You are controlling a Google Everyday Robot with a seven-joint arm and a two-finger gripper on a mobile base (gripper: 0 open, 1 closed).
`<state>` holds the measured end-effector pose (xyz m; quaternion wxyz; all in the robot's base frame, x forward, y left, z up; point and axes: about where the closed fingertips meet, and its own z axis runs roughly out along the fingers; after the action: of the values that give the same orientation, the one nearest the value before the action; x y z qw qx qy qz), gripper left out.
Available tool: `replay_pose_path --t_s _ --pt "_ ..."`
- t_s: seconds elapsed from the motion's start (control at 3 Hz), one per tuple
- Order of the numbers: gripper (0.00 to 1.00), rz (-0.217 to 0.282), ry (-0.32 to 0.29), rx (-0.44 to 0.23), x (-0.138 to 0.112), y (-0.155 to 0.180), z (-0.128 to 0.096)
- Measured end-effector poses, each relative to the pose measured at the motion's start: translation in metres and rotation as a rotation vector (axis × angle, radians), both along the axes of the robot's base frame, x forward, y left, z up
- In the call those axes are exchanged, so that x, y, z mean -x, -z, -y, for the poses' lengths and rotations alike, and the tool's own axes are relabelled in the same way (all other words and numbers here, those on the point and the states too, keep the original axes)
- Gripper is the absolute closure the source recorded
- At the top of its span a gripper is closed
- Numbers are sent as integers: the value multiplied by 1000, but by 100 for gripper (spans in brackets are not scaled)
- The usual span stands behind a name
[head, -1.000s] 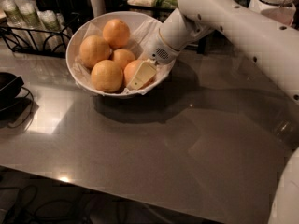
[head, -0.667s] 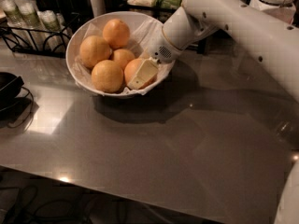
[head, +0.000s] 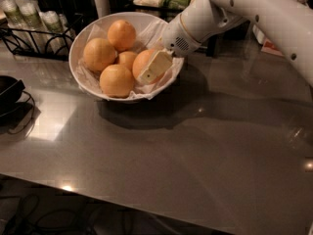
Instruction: Pick orange from white bowl
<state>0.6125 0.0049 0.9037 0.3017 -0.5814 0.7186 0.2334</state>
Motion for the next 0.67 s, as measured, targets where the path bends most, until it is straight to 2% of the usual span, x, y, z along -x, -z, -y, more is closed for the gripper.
replay_pose_path --t_s 0.67 --pt "100 46 15 -30 0 -30 9"
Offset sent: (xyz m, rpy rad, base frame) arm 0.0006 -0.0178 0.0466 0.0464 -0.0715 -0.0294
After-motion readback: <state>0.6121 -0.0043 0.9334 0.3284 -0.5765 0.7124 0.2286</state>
